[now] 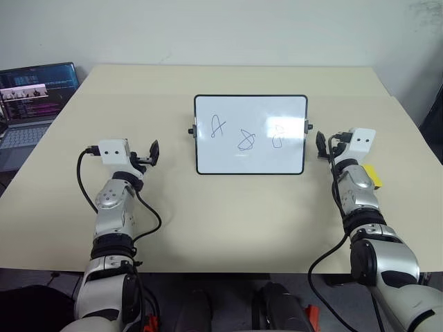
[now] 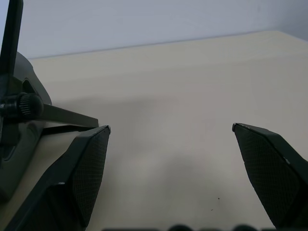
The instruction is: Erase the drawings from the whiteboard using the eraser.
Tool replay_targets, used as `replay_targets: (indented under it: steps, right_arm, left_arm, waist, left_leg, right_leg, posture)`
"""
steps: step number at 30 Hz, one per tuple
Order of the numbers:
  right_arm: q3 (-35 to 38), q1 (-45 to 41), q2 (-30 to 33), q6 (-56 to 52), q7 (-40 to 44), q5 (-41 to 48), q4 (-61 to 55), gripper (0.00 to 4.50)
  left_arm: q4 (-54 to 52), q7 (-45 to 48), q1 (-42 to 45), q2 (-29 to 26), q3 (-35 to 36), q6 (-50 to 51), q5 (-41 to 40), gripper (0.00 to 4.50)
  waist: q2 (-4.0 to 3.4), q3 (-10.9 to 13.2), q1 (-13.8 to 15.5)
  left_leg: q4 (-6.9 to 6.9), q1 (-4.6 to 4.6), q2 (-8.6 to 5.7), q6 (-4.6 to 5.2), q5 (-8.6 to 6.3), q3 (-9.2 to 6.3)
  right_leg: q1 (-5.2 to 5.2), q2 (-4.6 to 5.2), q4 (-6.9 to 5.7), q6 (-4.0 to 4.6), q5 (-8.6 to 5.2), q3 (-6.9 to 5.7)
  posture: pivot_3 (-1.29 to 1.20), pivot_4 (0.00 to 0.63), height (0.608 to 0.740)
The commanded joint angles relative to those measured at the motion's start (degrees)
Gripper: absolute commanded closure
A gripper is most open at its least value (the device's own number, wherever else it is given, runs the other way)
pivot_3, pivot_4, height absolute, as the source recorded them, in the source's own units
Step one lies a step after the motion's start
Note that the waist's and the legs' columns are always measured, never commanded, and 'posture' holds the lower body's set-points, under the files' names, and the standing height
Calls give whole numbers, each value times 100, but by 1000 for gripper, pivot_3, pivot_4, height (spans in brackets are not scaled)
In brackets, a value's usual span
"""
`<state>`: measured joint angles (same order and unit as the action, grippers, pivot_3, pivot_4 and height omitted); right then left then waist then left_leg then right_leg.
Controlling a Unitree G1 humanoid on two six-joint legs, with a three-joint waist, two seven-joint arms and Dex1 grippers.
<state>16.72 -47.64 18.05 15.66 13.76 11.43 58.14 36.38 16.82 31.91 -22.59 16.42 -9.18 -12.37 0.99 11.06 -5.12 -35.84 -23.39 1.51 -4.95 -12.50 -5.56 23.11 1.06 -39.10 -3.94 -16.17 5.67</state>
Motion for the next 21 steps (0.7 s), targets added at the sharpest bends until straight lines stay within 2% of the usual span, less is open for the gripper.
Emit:
replay_targets:
  steps: [1,11,16,19,21]
  right_arm:
    - [34,-39,66,105,3,38,-305,28]
    - [79,39,123,-7,-27,131,-650,28]
    - [117,240,277,-333,-76,211,-1413,28]
    - [101,383,406,-734,6,313,-2148,28]
    - [63,462,501,-1131,-19,323,-2578,28]
  left_arm:
    - [-68,-27,104,-60,80,-85,-39,0]
    - [-284,190,220,-296,140,70,-143,0]
    - [-908,914,227,-1195,507,597,-654,0]
    - [-1351,1614,546,-1679,381,1118,-946,0]
    - [-1492,2002,933,-1803,233,1473,-1126,0]
  waist:
    - [0,0,0]
    - [0,0,0]
    - [-1,1,-51]
    - [-1,1,-50]
    - [-1,1,4]
  left_leg:
    - [0,0,0,0,0,0]
    - [0,0,0,0,0,-3]
    - [5,-2,1,0,0,-6]
    - [6,-4,2,0,0,-8]
    - [1,-6,-1,0,0,-15]
  right_leg:
    - [0,0,0,0,0,0]
    - [-1,0,0,0,0,-3]
    - [3,-2,0,0,0,-5]
    - [3,-1,1,0,-1,-7]
    - [-1,-1,0,0,-1,-13]
  posture:
    - [0,150,740]
    - [0,150,740]
    - [0,150,740]
    - [0,150,740]
    - [0,150,740]
